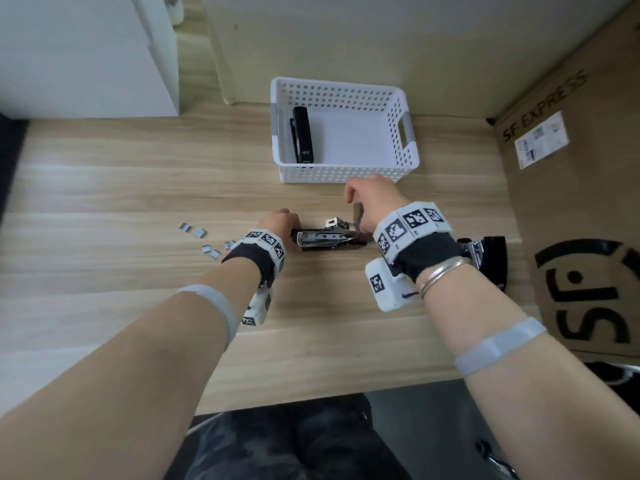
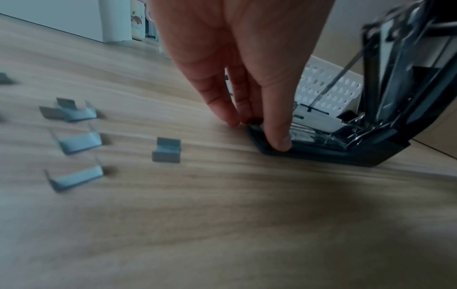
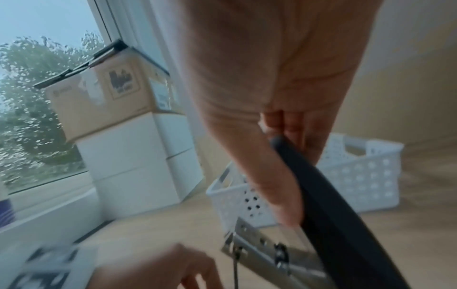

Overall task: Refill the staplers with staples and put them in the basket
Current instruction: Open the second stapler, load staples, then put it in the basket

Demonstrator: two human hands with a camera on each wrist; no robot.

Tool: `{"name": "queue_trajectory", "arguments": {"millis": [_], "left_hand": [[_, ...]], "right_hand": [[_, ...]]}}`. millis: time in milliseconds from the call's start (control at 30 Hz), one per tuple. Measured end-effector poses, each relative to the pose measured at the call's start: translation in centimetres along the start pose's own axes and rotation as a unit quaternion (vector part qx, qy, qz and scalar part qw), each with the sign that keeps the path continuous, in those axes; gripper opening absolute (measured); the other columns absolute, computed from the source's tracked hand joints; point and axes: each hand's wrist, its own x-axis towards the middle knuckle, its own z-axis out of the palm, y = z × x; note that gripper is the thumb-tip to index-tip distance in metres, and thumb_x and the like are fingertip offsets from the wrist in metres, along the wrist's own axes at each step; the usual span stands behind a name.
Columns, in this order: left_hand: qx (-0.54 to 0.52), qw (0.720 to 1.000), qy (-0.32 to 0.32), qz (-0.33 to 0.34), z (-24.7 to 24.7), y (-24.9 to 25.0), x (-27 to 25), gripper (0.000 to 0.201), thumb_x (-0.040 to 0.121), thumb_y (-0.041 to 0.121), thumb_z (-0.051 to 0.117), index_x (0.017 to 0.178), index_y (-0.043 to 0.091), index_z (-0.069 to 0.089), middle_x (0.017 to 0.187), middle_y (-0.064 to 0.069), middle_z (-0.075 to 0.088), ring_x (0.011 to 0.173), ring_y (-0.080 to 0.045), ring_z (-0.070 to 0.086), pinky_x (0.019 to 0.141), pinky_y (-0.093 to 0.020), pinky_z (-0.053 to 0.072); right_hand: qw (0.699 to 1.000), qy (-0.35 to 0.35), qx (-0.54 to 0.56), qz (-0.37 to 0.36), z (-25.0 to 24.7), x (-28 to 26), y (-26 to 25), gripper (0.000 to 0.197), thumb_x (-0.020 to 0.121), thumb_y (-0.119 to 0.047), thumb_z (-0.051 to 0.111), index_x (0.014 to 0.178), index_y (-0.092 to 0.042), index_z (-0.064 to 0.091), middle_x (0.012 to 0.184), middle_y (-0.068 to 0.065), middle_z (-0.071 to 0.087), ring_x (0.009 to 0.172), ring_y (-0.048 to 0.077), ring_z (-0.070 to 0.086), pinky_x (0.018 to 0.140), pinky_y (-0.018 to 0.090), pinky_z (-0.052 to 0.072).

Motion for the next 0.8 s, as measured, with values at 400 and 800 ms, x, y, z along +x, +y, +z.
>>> {"name": "queue_trajectory", "arguments": {"millis": [400,800], "left_hand": [[-0.003,1.0,0.014,0.006,0.6,-0.2,-0.4,0.046,0.072,0.018,0.074,0.115,0.012,0.06,0.119,-0.011,0.056,0.109,-0.03,0.056,0.091,-0.033,0.047],[0.074,0.995,-0.058,-0.034,-3.9,-5.7,-3.0,0.035,0.091,0.011,0.045,0.125,0.009,0.055,0.131,-0.015,0.052,0.119,-0.032,0.051,0.103,-0.037,0.041]], "right_hand": [[0.984,0.065,-0.056,0.157,1.5,-1.3,8.0,0.036,0.08,0.01,0.056,0.108,-0.012,0.059,0.125,0.012,0.053,0.101,0.03,0.059,0.076,0.031,0.046],[0.997,0.043,0.006,-0.058,3.4,0.4,-1.0,0.042,0.089,-0.032,0.06,0.13,-0.027,0.051,0.137,-0.002,0.052,0.134,0.02,0.039,0.114,0.04,0.03]]}}
